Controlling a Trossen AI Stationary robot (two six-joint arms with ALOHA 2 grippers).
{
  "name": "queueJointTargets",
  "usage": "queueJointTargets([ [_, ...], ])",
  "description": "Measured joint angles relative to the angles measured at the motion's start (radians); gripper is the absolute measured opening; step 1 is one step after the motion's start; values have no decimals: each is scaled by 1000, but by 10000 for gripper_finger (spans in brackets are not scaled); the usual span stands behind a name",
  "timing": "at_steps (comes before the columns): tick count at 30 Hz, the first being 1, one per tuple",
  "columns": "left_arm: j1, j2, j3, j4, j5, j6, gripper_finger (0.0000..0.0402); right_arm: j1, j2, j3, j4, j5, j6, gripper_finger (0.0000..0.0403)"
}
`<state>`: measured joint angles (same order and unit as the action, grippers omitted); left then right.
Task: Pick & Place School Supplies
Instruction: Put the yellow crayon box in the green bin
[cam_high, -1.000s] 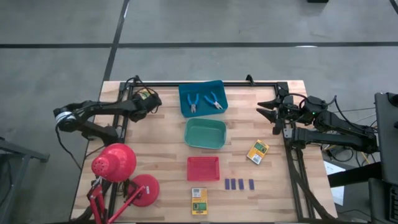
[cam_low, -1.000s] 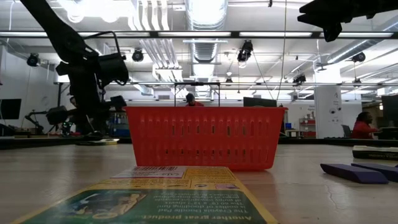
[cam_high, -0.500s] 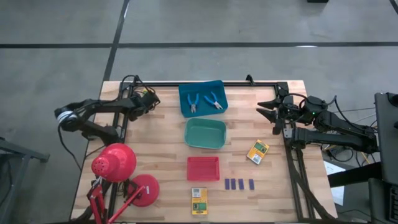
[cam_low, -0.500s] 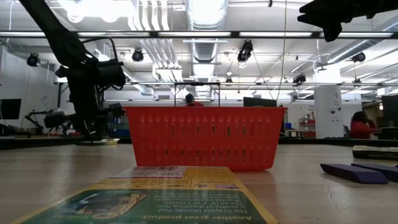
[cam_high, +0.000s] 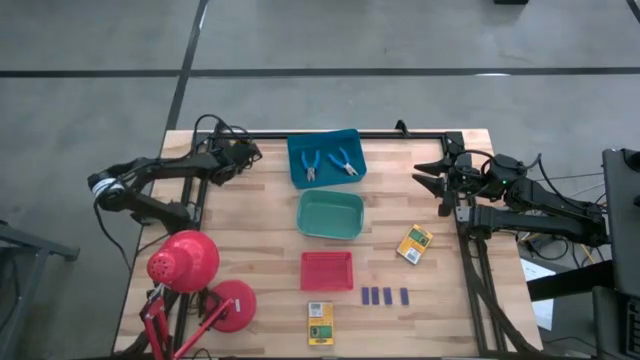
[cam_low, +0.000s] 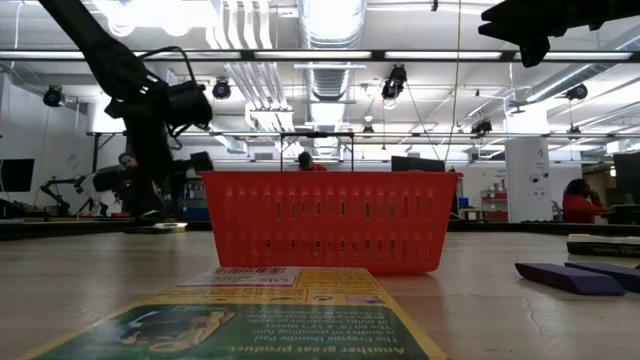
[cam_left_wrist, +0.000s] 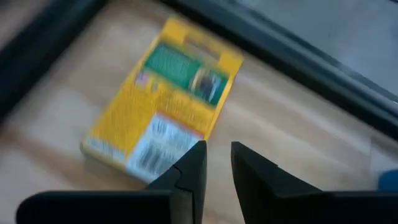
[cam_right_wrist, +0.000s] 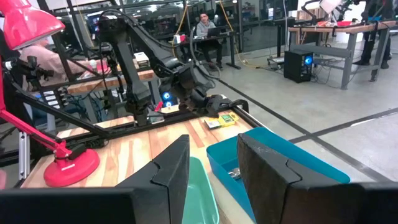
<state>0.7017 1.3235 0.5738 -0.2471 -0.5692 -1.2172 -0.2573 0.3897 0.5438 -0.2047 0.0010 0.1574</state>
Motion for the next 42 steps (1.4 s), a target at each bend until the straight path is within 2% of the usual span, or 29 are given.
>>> queueJointTargets([
  [3, 8, 2, 3, 0, -37, 41, 78, 0, 0, 0, 0, 0, 0, 128],
  [11, 28, 18, -31, 1, -23, -5, 78, 0, 0, 0, 0, 0, 0, 128],
  [16, 53, 72, -36, 12, 51, -7, 78, 0, 0, 0, 0, 0, 0, 128],
  [22, 68, 154, -33, 69, 81, -4, 78, 0, 0, 0, 0, 0, 0, 128],
  [31, 56, 133, -19, 74, 248, 10, 78, 0, 0, 0, 0, 0, 0, 128],
  [40, 15, 79, -19, 45, 533, 89, 78, 0, 0, 0, 0, 0, 0, 128],
  [42, -11, 79, -20, 29, 565, 88, 78, 0, 0, 0, 0, 0, 0, 128],
])
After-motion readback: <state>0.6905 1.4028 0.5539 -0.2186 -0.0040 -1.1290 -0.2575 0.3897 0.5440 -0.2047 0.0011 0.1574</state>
